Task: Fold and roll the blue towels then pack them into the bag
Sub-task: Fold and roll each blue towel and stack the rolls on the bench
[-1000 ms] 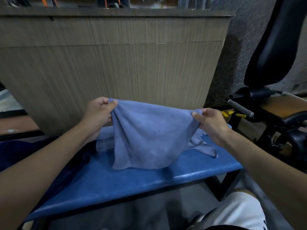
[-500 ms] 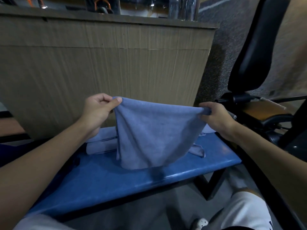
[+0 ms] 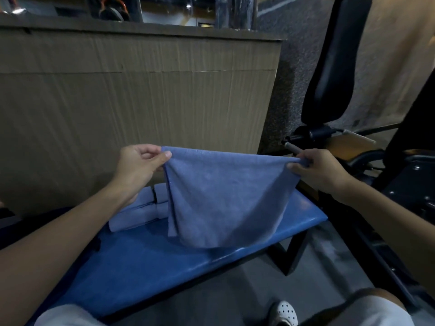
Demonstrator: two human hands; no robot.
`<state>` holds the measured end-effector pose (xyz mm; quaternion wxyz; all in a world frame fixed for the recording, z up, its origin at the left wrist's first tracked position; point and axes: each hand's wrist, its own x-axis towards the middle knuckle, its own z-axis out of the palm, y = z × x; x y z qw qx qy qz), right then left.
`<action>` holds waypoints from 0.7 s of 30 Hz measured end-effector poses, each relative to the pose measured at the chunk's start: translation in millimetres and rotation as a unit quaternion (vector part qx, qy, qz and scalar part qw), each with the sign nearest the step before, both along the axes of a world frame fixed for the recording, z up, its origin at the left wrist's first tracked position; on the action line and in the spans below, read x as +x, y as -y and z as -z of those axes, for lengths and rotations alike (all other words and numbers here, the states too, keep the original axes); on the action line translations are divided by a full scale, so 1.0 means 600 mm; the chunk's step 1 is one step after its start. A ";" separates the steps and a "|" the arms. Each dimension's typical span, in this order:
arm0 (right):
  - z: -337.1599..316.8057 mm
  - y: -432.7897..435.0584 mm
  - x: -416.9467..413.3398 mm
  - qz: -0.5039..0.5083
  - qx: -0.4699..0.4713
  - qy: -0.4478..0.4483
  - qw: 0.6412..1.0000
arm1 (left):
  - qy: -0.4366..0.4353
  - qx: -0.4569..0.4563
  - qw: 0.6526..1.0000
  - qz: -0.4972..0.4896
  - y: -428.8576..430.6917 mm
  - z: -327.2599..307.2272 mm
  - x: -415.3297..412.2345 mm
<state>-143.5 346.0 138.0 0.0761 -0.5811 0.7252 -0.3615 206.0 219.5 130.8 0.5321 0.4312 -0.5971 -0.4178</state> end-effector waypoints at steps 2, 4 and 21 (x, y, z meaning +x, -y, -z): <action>-0.003 -0.005 0.000 0.012 0.003 -0.021 1.000 | 0.014 0.007 1.000 0.003 0.009 0.005 -0.005; -0.004 -0.003 -0.003 0.020 0.012 -0.014 1.000 | 0.038 0.022 0.999 -0.008 0.021 0.012 -0.006; -0.010 0.049 0.003 -0.054 -0.115 0.137 0.982 | -0.015 -0.073 0.997 0.019 0.029 -0.042 0.001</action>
